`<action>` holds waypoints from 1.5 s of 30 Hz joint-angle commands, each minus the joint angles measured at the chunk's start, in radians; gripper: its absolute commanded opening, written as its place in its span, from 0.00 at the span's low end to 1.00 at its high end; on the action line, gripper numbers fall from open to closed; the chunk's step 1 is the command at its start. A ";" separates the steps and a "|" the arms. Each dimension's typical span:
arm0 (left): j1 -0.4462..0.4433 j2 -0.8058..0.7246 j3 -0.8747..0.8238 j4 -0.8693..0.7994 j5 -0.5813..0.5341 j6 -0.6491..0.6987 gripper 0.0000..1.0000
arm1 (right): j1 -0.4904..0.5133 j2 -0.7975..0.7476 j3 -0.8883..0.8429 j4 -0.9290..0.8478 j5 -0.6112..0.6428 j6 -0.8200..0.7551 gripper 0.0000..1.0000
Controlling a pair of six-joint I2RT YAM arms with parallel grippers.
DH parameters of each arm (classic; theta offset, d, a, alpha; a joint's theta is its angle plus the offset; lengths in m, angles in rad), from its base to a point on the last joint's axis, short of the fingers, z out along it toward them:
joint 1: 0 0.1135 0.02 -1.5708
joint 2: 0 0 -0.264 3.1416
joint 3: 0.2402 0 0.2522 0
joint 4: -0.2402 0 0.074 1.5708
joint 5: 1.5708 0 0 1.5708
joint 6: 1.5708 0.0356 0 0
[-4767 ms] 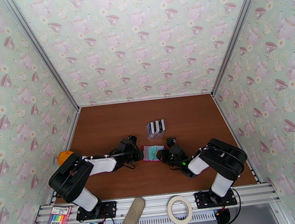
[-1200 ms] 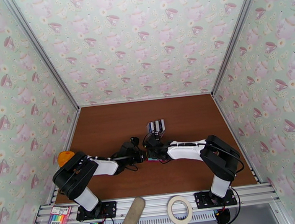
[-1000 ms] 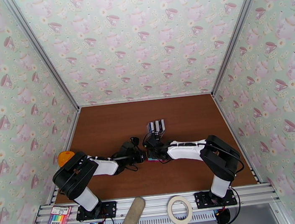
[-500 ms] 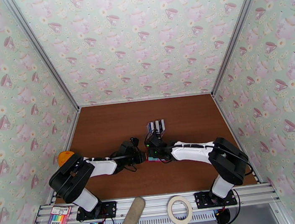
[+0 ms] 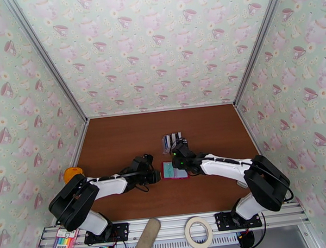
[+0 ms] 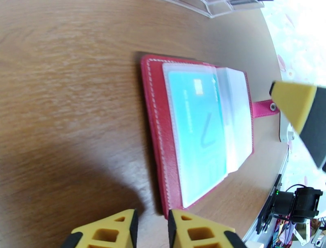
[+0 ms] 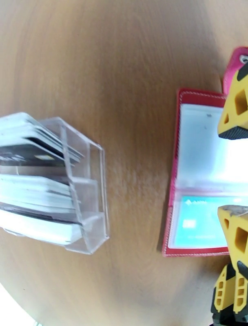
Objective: Put the credit cards into the card holder
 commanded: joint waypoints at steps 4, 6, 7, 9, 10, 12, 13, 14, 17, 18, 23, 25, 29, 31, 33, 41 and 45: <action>-0.021 -0.006 0.009 -0.022 0.045 -0.003 0.28 | -0.018 -0.002 -0.022 0.013 -0.039 -0.035 0.48; -0.023 -0.011 0.018 -0.028 0.037 -0.004 0.28 | -0.020 0.008 -0.019 0.016 -0.044 -0.039 0.48; -0.023 -0.013 0.023 -0.032 0.035 -0.002 0.28 | -0.021 0.011 -0.017 0.017 -0.045 -0.041 0.48; -0.023 -0.016 0.031 -0.039 0.025 0.002 0.28 | -0.024 0.021 -0.015 0.023 -0.053 -0.044 0.48; -0.023 -0.018 0.036 -0.041 0.024 0.003 0.29 | -0.024 0.024 -0.014 0.026 -0.057 -0.045 0.48; -0.023 -0.019 0.043 -0.038 0.023 0.004 0.29 | -0.026 0.037 -0.010 0.033 -0.064 -0.048 0.48; -0.023 -0.016 0.048 -0.037 0.025 0.002 0.29 | -0.026 0.043 -0.006 0.033 -0.067 -0.050 0.48; -0.025 -0.011 0.051 -0.033 0.029 0.002 0.29 | -0.027 0.049 -0.004 0.034 -0.069 -0.052 0.48; -0.026 -0.005 0.062 -0.028 0.030 -0.001 0.29 | -0.029 0.066 0.002 0.042 -0.074 -0.055 0.48; -0.026 -0.008 0.063 -0.029 0.024 -0.001 0.29 | -0.031 0.073 0.003 0.046 -0.078 -0.056 0.48; -0.027 -0.009 0.074 -0.032 0.022 0.003 0.29 | -0.040 0.104 0.010 0.066 -0.089 -0.059 0.48; -0.028 0.000 0.077 -0.021 0.031 0.003 0.29 | -0.041 0.113 0.015 0.068 -0.091 -0.061 0.48; -0.028 0.024 0.080 0.011 0.043 -0.006 0.30 | -0.042 0.121 0.022 0.065 -0.091 -0.067 0.48; -0.029 0.033 0.081 0.026 0.046 -0.009 0.30 | -0.043 0.123 0.025 0.063 -0.091 -0.067 0.48; -0.028 0.045 0.085 0.033 0.048 -0.009 0.30 | -0.042 0.128 0.026 0.063 -0.094 -0.068 0.48; -0.028 0.090 0.092 0.058 0.045 -0.006 0.30 | -0.043 0.127 0.002 0.086 -0.121 -0.056 0.48; -0.028 0.097 0.088 0.026 0.024 0.002 0.30 | -0.042 0.120 -0.014 0.100 -0.139 -0.045 0.48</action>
